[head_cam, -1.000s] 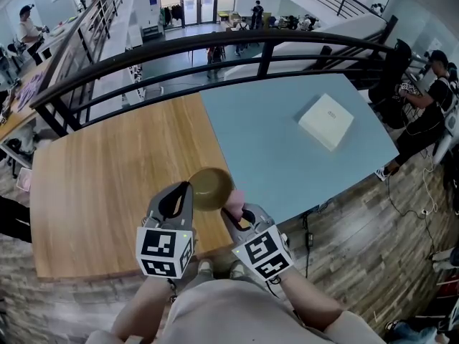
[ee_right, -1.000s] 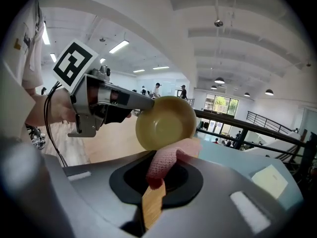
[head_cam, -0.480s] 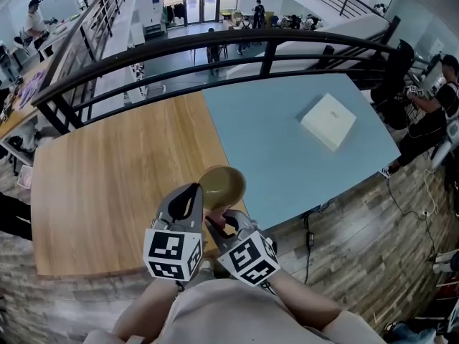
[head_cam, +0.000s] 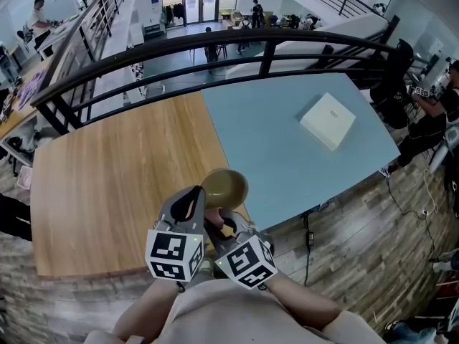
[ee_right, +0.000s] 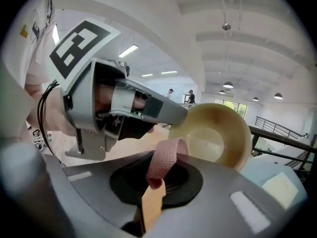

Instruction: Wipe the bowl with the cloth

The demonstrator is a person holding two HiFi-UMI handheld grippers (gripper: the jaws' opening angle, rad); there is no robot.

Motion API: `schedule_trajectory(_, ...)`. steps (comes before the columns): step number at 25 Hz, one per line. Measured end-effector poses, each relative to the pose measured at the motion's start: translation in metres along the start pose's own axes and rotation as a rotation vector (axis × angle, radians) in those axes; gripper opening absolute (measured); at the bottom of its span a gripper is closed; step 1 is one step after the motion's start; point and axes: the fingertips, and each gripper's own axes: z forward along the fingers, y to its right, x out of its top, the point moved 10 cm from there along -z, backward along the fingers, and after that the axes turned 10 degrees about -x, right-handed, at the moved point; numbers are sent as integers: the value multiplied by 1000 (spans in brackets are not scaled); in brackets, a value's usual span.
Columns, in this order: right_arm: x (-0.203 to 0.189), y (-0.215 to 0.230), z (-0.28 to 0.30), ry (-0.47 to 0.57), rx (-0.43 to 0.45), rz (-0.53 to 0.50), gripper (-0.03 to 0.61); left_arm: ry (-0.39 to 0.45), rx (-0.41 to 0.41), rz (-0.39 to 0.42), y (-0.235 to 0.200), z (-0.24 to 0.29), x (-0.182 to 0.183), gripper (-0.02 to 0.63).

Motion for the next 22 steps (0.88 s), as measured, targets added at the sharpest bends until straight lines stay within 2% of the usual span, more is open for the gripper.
schedule_trajectory(10,-14,36,-11,-40,-85,45,20,1,39,-30,-21,-7,2,6)
schedule_trajectory(17,-14,64,-21,-32,-176,93,20,-29,40,-10,-25,-11,-3,6)
schedule_trajectory(22,-9,81,-31,9,-237,125,20,-62,15,33,-15,-8,-10,6)
